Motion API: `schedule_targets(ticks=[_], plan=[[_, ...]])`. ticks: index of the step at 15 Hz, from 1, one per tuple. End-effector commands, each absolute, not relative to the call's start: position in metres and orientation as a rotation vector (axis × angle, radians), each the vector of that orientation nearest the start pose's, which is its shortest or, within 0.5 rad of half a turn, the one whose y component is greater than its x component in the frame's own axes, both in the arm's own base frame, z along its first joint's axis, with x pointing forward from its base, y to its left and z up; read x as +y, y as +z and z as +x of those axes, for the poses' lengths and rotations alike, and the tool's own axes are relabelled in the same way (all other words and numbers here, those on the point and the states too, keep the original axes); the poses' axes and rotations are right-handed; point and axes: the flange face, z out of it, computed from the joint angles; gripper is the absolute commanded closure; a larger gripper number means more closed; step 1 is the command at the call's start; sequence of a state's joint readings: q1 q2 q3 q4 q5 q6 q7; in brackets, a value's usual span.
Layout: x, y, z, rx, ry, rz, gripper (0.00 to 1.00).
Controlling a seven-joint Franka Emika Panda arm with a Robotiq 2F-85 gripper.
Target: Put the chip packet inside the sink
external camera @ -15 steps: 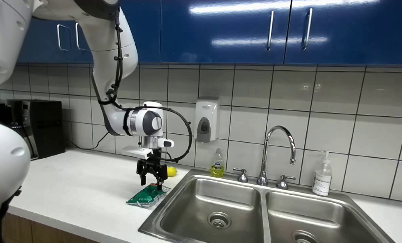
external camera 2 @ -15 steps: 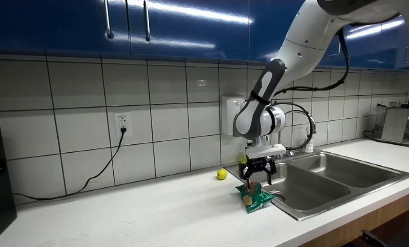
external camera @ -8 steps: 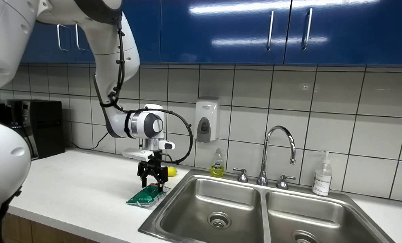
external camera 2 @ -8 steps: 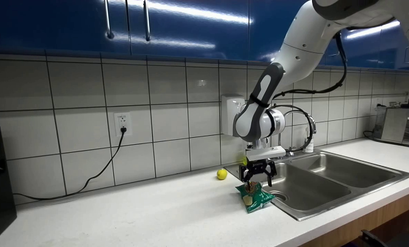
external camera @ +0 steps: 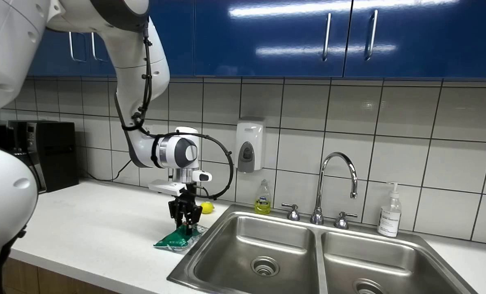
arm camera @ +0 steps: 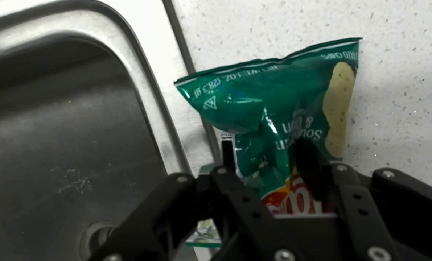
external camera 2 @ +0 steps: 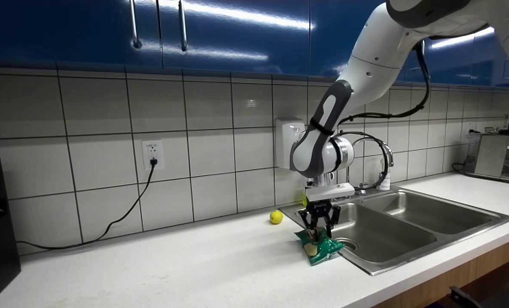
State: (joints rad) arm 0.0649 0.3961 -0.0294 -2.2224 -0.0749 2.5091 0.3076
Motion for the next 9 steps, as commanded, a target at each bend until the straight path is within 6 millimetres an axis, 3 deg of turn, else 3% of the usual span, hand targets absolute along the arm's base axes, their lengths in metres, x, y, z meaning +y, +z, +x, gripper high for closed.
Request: schedule_targets(ticks=[1, 3, 4, 9], plan=[[0.0208, 0.1866, 0.5423, 0.358, 0.142, -3.189, 0.82], [0.0213, 0.1865, 0.5425, 0.357, 0.143, -3.190, 0.97], [0.0217, 0.1866, 0.5426, 0.355, 0.143, -3.191, 1.00], [0.0212, 0.1895, 0.5465, 0.359, 0.127, -3.189, 1.00]])
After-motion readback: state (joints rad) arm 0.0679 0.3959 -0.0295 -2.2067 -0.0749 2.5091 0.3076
